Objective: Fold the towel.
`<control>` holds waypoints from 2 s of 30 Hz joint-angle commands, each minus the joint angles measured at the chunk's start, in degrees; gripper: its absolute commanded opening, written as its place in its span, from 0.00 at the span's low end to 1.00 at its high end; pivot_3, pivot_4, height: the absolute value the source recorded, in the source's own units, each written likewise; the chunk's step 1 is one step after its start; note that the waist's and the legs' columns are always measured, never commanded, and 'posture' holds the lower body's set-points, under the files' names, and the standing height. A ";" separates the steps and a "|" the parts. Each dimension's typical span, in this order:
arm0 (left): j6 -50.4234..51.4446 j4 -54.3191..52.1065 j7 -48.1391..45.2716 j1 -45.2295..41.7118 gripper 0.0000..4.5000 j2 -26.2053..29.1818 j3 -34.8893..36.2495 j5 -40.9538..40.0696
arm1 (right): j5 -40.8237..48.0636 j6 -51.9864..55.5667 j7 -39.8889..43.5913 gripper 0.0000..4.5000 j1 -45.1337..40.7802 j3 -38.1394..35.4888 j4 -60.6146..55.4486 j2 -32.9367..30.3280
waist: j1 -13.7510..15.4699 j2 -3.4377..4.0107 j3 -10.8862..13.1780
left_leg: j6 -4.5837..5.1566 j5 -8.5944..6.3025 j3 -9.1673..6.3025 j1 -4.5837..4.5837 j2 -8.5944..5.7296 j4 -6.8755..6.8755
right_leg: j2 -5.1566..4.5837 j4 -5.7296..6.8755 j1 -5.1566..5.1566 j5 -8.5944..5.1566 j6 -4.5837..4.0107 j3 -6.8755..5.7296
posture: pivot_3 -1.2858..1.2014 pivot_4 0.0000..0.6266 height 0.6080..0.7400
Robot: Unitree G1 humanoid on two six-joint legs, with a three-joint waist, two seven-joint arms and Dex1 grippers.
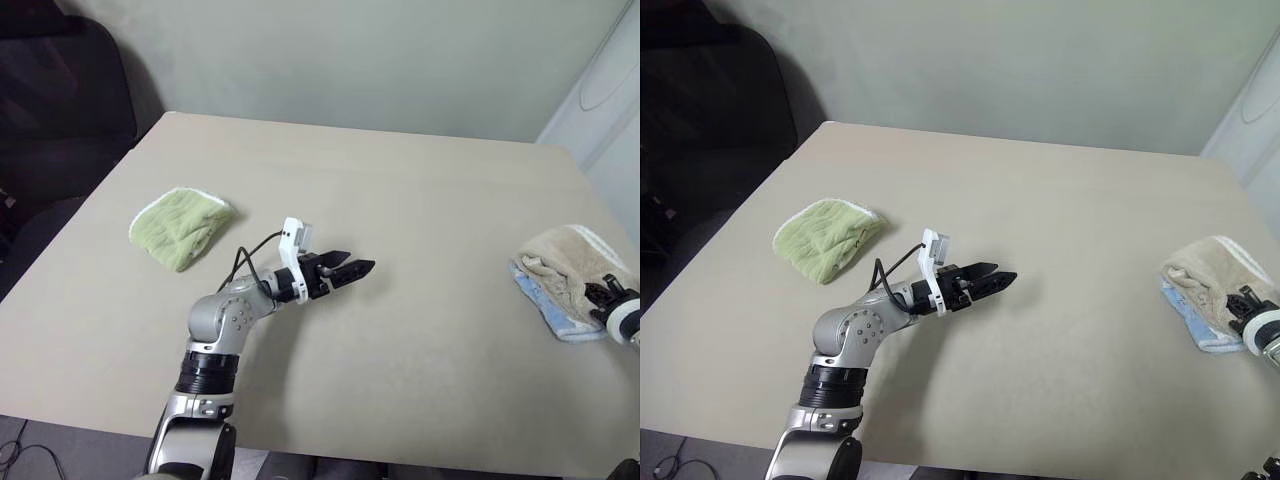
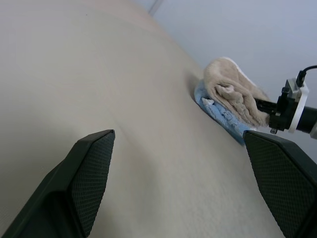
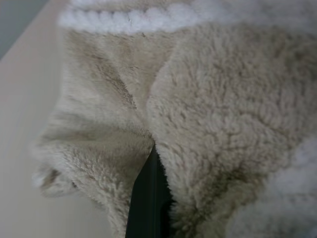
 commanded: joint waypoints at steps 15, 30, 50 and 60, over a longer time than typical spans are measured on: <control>-0.35 -1.23 0.07 -0.75 1.00 -1.37 -0.98 -1.90 | 3.00 -1.55 2.75 0.98 2.76 -2.35 -9.86 -0.92 | -0.09 0.02 0.00 | 0.00 0.00 0.01 -0.01 0.00 0.00 | 0.00 -0.01 -0.01 0.00 0.00 0.00 | 0.52 0.24 1.00; -13.89 2.93 -1.23 -1.66 1.00 2.78 -0.08 5.93 | -19.16 -14.42 5.54 0.98 10.10 4.43 -21.80 -11.19 | -0.42 0.06 0.00 | -0.17 -0.11 0.00 -0.01 0.02 0.00 | 0.00 -0.01 -0.02 -0.02 0.01 0.01 | 0.52 0.24 1.00; -32.56 6.34 -8.19 5.77 1.00 16.54 4.82 12.12 | -29.56 -28.36 32.22 0.98 3.80 42.02 -22.93 2.29 | -0.40 -0.05 -0.13 | 0.06 0.02 -0.08 -0.20 -0.02 0.01 | -0.02 -0.09 -0.27 0.45 -0.81 -0.09 | 0.52 0.24 1.00; -29.51 0.17 -5.74 13.18 1.00 17.11 5.31 11.90 | -31.97 -31.25 35.04 0.98 6.30 41.76 -22.46 5.52 | -0.85 -0.05 -0.13 | -0.51 -0.06 -0.10 -0.20 0.07 -0.09 | 0.08 -0.02 -0.46 0.58 -1.03 -0.10 | 0.52 0.24 1.00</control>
